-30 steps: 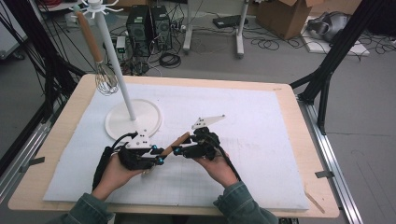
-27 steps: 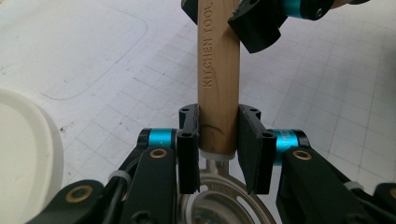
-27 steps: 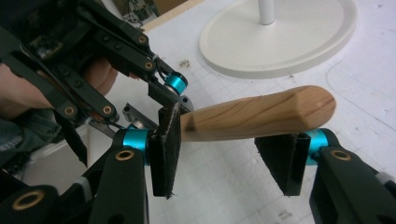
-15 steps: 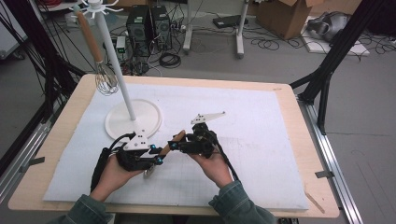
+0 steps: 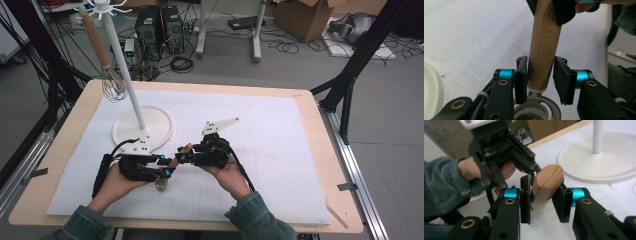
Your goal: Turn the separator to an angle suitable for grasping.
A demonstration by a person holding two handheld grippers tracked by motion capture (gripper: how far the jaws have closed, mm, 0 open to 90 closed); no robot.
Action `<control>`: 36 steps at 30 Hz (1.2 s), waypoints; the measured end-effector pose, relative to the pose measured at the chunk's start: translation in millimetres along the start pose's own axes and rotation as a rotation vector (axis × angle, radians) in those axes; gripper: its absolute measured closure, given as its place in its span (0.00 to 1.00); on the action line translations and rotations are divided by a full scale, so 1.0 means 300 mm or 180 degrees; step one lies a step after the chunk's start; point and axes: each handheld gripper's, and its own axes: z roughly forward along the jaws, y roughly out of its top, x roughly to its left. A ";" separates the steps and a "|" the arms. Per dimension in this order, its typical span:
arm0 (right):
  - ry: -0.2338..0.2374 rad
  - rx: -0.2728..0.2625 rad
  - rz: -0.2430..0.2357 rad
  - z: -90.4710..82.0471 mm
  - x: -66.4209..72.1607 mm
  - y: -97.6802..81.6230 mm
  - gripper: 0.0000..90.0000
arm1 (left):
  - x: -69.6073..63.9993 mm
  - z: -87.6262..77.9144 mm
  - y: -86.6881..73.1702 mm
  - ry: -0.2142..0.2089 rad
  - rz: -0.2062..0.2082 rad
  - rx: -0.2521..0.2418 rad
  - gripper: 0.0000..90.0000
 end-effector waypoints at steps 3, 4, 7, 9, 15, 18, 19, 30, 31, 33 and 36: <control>0.0073 -0.0012 -0.0145 0.005 0.012 0.006 0.79 | 0.007 -0.007 0.010 -0.0154 -0.0006 -0.0020 0.69; 0.0084 0.0005 -0.0207 0.006 0.017 0.010 0.79 | 0.012 -0.008 0.013 -0.0219 -0.0005 -0.0024 0.68; 0.0174 0.0016 -0.0284 0.010 0.027 0.016 0.79 | 0.020 -0.007 0.017 -0.0354 -0.0031 -0.0006 0.68; 0.0195 0.0011 -0.0322 0.013 0.031 0.017 0.79 | 0.025 -0.005 0.016 -0.0449 -0.0062 -0.0007 0.71; 0.0181 -0.0050 -0.0312 0.011 0.031 0.020 0.78 | 0.009 -0.005 0.018 -0.0355 -0.0047 -0.0097 0.76; 0.0080 -0.0096 -0.0314 0.007 0.035 0.023 0.78 | -0.003 -0.004 0.026 -0.0186 -0.0004 -0.0134 0.77; 0.0044 -0.0117 -0.0313 0.006 0.036 0.024 0.78 | -0.008 -0.004 0.029 -0.0162 0.0006 -0.0135 0.77; 0.0284 -0.0027 -0.0533 0.012 0.059 0.047 0.81 | 0.002 -0.010 0.022 -0.0505 0.0019 -0.0170 0.73; 0.0296 -0.0028 -0.0544 0.013 0.060 0.047 0.81 | 0.003 -0.010 0.022 -0.0541 0.0033 -0.0164 0.73; 0.0359 -0.0014 -0.0575 0.016 0.060 0.048 0.81 | 0.001 -0.012 0.021 -0.0614 0.0050 -0.0180 0.77; 0.0397 -0.0008 -0.0591 0.018 0.062 0.051 0.81 | -0.004 -0.013 0.022 -0.0597 0.0074 -0.0195 0.78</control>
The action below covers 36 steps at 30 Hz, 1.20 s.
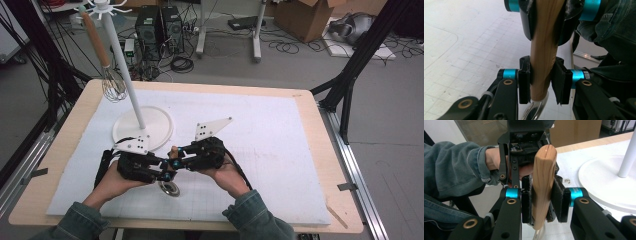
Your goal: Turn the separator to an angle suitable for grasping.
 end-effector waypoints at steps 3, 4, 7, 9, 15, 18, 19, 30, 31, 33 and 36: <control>-0.0035 -0.0016 -0.0001 -0.002 -0.001 0.003 0.80 | -0.010 -0.004 0.004 0.0156 0.0019 -0.0043 0.78; -0.0087 -0.0043 0.0000 -0.003 0.000 0.004 0.80 | -0.013 -0.006 0.006 0.0248 0.0034 -0.0048 0.78; -0.0228 -0.0079 -0.0015 -0.008 0.004 0.013 0.79 | -0.018 -0.010 0.011 0.0415 0.0032 -0.0124 0.78; -0.0279 -0.0081 -0.0020 -0.010 0.004 0.019 0.80 | -0.017 -0.011 0.012 0.0398 0.0004 -0.0130 0.78; -0.0093 -0.0054 -0.0057 -0.007 0.005 0.022 0.81 | -0.005 -0.014 0.006 0.0105 -0.0046 -0.0145 0.75; 0.0000 -0.0040 -0.0101 -0.001 0.010 0.023 0.81 | -0.001 -0.016 0.003 -0.0042 -0.0070 -0.0163 0.75; 0.0049 -0.0039 -0.0118 0.000 0.010 0.023 0.81 | -0.002 -0.017 0.003 -0.0076 -0.0058 -0.0161 0.76; -0.0182 -0.0084 -0.0170 0.000 0.018 0.033 0.80 | -0.028 -0.013 0.018 0.0315 -0.0001 -0.0206 0.80; -0.0170 -0.0097 -0.0149 -0.001 0.018 0.034 0.81 | -0.027 -0.013 0.019 0.0296 0.0004 -0.0200 0.80; -0.0122 -0.0094 -0.0183 -0.004 0.017 0.035 0.82 | -0.025 -0.013 0.017 0.0225 -0.0009 -0.0214 0.79; -0.0030 -0.0088 -0.0208 -0.004 0.015 0.035 0.82 | -0.021 -0.014 0.015 0.0123 -0.0051 -0.0214 0.77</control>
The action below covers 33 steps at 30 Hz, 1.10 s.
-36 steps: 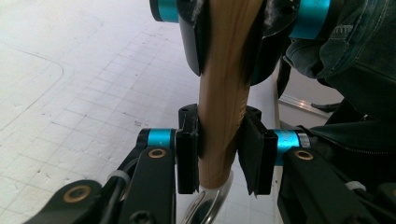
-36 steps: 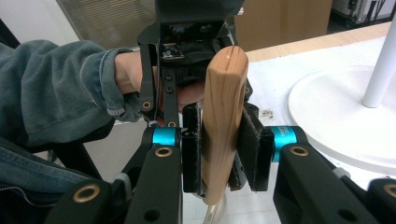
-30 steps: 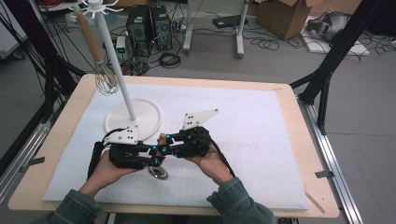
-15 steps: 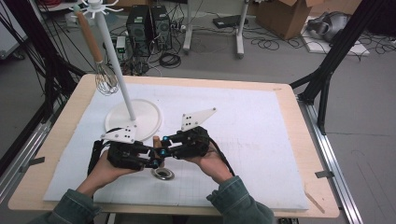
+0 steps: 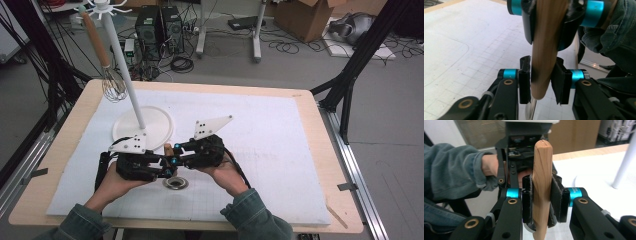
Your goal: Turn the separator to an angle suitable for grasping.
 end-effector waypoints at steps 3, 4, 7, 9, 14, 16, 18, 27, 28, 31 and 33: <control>0.0044 -0.0011 -0.0008 0.001 0.001 0.000 0.82 | 0.001 -0.003 -0.002 -0.0034 -0.0016 -0.0015 0.78; 0.0038 -0.0008 0.0015 0.000 0.002 0.000 0.82 | -0.002 -0.005 0.000 0.0001 0.0020 0.0001 0.79; 0.0011 -0.0040 0.0059 -0.001 -0.004 -0.002 0.78 | -0.005 -0.009 0.006 0.0103 0.0032 0.0004 0.80; -0.0018 -0.0056 0.0089 -0.008 -0.003 -0.002 0.68 | 0.000 -0.016 0.006 0.0153 0.0023 -0.0013 0.80; -0.0168 -0.0059 0.0170 -0.054 -0.012 -0.008 0.56 | 0.007 -0.039 0.007 0.0258 -0.0001 -0.0087 0.80; -0.0239 -0.0051 0.0203 -0.074 -0.014 -0.012 0.51 | 0.009 -0.045 0.011 0.0292 0.0005 -0.0097 0.80; -0.0287 0.0008 0.0220 -0.091 -0.015 -0.018 0.49 | 0.012 -0.051 0.016 0.0305 0.0000 -0.0095 0.80; -0.0583 0.0097 0.0275 -0.174 -0.028 -0.051 0.39 | 0.031 -0.088 0.036 0.0403 0.0018 -0.0139 0.80; -0.0620 0.0105 0.0288 -0.187 -0.031 -0.057 0.38 | 0.034 -0.091 0.034 0.0418 0.0000 -0.0148 0.80; -0.0725 0.0080 0.0311 -0.231 -0.033 -0.075 0.37 | 0.042 -0.097 0.029 0.0442 -0.0022 -0.0155 0.80; -0.0803 0.0095 0.0318 -0.261 -0.032 -0.091 0.37 | 0.044 -0.100 0.029 0.0468 -0.0015 -0.0144 0.80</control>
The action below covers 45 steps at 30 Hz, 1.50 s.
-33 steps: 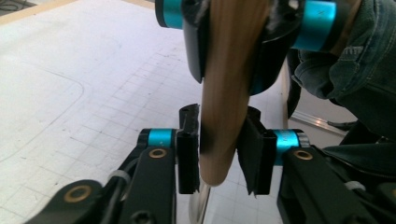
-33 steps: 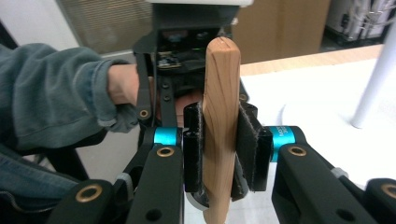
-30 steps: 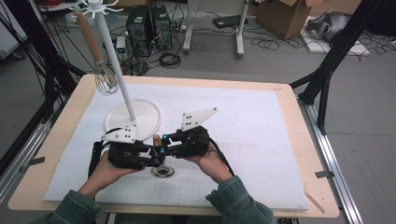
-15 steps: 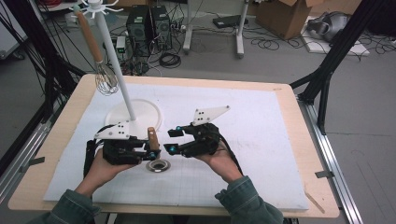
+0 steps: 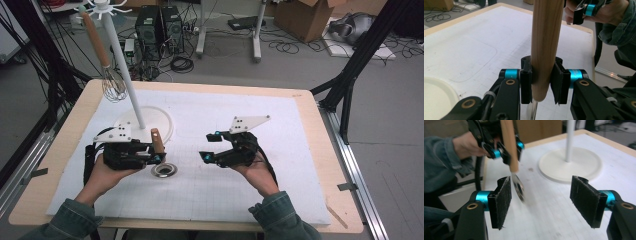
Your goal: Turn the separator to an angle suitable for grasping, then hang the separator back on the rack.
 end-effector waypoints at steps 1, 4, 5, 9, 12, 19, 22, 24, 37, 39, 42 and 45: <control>-0.0029 -0.0014 0.0018 -0.011 -0.004 -0.008 0.36 | -0.001 -0.001 0.001 0.0006 -0.0003 0.0004 0.80; -0.0125 -0.0036 0.0069 -0.056 -0.014 -0.040 0.35 | -0.003 -0.003 0.007 0.0004 0.0016 0.0018 0.80; -0.0145 -0.0029 0.0078 -0.065 -0.016 -0.047 0.35 | -0.003 -0.004 0.010 0.0006 0.0017 0.0015 0.80; -0.0283 -0.0009 0.0148 -0.112 -0.022 -0.083 0.33 | 0.002 -0.013 0.024 0.0016 0.0018 0.0004 0.80; -0.0344 -0.0012 0.0144 -0.138 -0.026 -0.103 0.32 | 0.013 -0.026 0.034 0.0050 0.0013 -0.0020 0.80; -0.0458 -0.0039 0.0221 -0.184 -0.041 -0.132 0.31 | 0.035 -0.055 0.056 0.0140 0.0014 -0.0056 0.80; -0.0483 -0.0025 0.0229 -0.195 -0.044 -0.139 0.31 | 0.048 -0.068 0.065 0.0175 -0.0006 -0.0092 0.80; -0.0512 -0.0011 0.0223 -0.205 -0.045 -0.145 0.31 | 0.055 -0.075 0.072 0.0197 -0.0022 -0.0089 0.80; -0.0572 -0.0030 0.0266 -0.239 -0.055 -0.179 0.30 | 0.084 -0.129 0.138 0.0377 -0.0040 -0.0170 0.80; -0.0591 -0.0020 0.0256 -0.241 -0.058 -0.180 0.30 | 0.089 -0.139 0.149 0.0390 -0.0042 -0.0186 0.80; -0.0626 -0.0018 0.0261 -0.250 -0.059 -0.187 0.29 | 0.093 -0.147 0.160 0.0424 -0.0059 -0.0208 0.80; -0.0653 -0.0036 0.0262 -0.259 -0.062 -0.196 0.29 | 0.100 -0.158 0.175 0.0463 -0.0052 -0.0190 0.80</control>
